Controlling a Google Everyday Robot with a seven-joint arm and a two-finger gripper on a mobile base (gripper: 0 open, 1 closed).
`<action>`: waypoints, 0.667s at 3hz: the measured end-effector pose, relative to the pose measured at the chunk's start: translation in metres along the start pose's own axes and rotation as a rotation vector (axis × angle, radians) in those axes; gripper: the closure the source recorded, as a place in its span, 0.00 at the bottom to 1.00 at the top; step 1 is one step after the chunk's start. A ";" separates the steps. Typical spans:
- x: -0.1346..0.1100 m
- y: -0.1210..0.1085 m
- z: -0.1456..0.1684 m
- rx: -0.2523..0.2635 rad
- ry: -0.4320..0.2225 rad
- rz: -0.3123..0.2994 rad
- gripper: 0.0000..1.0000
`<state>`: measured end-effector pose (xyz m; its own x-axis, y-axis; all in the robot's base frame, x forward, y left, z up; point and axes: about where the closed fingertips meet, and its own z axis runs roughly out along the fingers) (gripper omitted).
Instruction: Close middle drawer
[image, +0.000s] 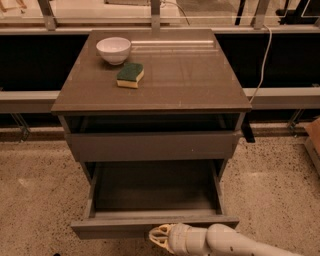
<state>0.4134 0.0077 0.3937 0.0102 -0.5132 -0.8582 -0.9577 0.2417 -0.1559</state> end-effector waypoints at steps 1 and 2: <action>0.000 -0.017 0.019 0.019 -0.003 0.021 1.00; -0.007 -0.033 0.032 0.023 -0.012 0.032 1.00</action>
Offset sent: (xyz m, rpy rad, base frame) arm 0.1060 0.0454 0.0030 0.0464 0.0112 -0.0596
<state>0.4546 0.0297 0.3892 -0.0164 -0.4952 -0.8686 -0.9508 0.2765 -0.1396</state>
